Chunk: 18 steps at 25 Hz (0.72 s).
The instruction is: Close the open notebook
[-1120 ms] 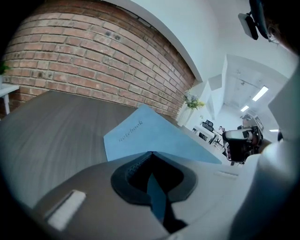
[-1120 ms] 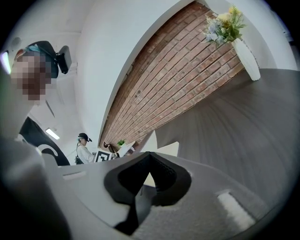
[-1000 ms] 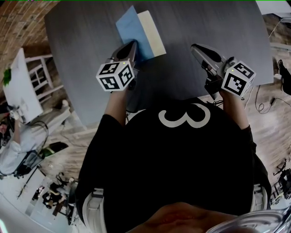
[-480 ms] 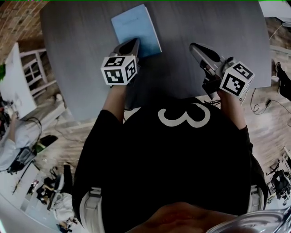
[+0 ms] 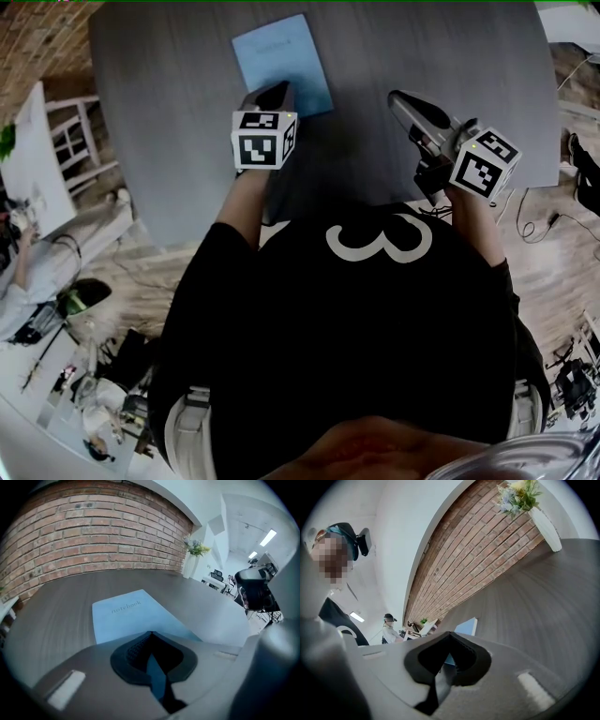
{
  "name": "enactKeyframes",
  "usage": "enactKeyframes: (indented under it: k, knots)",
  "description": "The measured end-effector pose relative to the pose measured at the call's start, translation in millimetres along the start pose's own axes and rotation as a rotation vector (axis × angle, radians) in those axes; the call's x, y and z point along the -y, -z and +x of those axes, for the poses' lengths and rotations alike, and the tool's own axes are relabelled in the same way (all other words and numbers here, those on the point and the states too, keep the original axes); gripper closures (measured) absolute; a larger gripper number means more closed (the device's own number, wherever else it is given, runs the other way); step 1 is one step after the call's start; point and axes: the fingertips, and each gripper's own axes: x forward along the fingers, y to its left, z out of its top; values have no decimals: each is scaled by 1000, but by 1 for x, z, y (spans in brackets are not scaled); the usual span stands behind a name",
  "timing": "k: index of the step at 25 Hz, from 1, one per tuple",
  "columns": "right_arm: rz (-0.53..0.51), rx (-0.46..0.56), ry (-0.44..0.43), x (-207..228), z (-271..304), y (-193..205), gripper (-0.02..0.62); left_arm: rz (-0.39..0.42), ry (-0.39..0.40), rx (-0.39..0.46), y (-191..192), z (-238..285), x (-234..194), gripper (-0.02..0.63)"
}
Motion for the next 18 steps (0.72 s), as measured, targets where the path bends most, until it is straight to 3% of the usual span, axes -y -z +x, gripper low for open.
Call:
enactKeyframes:
  k: [11, 18]
  knots:
    - [2, 13, 0, -5, -4, 11, 594, 142, -99, 2, 5, 3, 7, 603]
    - [-11, 19, 2, -17, -7, 4, 594, 62, -13, -8, -1, 1, 5, 594]
